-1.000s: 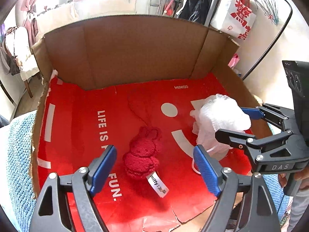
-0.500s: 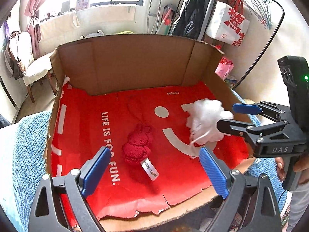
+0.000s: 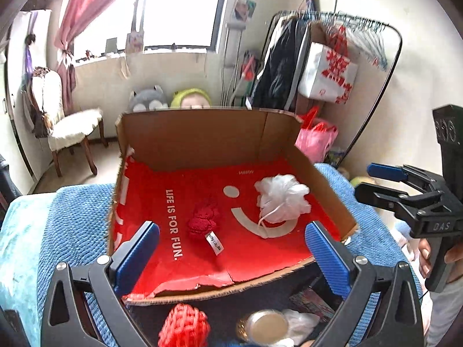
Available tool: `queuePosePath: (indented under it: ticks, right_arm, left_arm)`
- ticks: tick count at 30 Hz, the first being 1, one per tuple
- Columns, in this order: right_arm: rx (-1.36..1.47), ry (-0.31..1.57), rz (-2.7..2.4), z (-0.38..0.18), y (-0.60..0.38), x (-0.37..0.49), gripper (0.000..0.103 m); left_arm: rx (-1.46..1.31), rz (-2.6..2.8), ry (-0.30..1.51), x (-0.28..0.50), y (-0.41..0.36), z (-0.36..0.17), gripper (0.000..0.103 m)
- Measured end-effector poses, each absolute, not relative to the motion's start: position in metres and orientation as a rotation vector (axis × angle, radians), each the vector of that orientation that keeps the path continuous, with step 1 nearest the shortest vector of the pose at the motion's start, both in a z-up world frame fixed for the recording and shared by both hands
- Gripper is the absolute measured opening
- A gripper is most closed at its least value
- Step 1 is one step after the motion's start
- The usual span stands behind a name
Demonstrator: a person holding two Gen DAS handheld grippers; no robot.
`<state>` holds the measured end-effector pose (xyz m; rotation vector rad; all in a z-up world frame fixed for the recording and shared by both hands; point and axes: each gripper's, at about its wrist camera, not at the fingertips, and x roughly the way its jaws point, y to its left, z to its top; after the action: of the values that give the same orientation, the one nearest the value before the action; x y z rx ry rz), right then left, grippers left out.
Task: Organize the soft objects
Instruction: 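Withdraw both tools from the box back toward the remaining items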
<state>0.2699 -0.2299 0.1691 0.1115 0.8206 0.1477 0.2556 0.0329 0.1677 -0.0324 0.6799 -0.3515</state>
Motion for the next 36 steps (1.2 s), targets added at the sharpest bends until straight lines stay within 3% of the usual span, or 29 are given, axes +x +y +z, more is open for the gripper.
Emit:
queuePosePath:
  ticks: [2, 16, 28, 36]
  right_arm:
    - [0.100, 0.771, 0.142, 0.180, -0.227, 0.250, 0.097]
    - [0.131, 0.557, 0.124, 0.195, -0.208, 0.126, 0.099]
    - [0.123, 0.510, 0.129, 0.190, -0.190, 0.056, 0.099]
    - [0.121, 0.485, 0.109, 0.180, -0.181, 0.022, 0.103]
  left_arm:
    - [-0.034, -0.345, 0.634, 0.237, 0.035, 0.175, 0.103]
    - [0.005, -0.259, 0.386, 0.112, 0.036, 0.191, 0.103]
    - [-0.009, -0.243, 0.324, 0.041, 0.034, 0.202, 0.103]
    - [0.001, -0.224, 0.321, 0.007, 0.028, 0.180, 0.103]
